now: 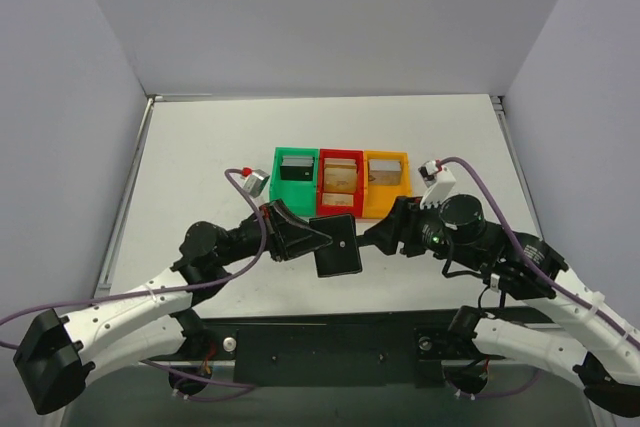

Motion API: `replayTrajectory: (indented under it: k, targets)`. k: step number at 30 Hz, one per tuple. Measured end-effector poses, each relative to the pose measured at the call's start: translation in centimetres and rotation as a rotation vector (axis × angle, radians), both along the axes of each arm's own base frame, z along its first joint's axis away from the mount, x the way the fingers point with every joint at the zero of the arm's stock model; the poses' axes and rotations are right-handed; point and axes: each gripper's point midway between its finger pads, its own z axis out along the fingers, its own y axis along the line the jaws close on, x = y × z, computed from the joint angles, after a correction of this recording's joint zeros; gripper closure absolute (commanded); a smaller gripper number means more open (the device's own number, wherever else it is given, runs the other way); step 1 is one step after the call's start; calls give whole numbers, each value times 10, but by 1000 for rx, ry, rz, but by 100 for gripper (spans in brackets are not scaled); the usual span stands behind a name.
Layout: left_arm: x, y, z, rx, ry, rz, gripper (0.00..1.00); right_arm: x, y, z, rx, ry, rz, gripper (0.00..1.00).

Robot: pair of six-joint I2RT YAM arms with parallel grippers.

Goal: Take the credit cards out of the card holder
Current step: Open the card holder.

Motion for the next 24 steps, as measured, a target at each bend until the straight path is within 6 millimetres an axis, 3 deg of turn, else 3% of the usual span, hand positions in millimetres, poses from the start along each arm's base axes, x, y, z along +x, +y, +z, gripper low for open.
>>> replayTrajectory:
  k: [6,9,16,19,24]
  targets:
    - [-23,3,30,-147,-170,-113,100,-12,6,12,95,-21,68,46]
    - [-25,2,24,-163,-180,-152,100,-20,5,20,147,-44,102,45]
    - [-11,-20,-20,-56,-20,-256,100,-41,9,60,306,-134,206,45]
    - [-15,-22,-17,-51,-15,-295,100,-43,13,62,315,-131,235,46]
    - [-22,-20,7,-90,-65,-339,100,-42,15,59,310,-130,239,48]
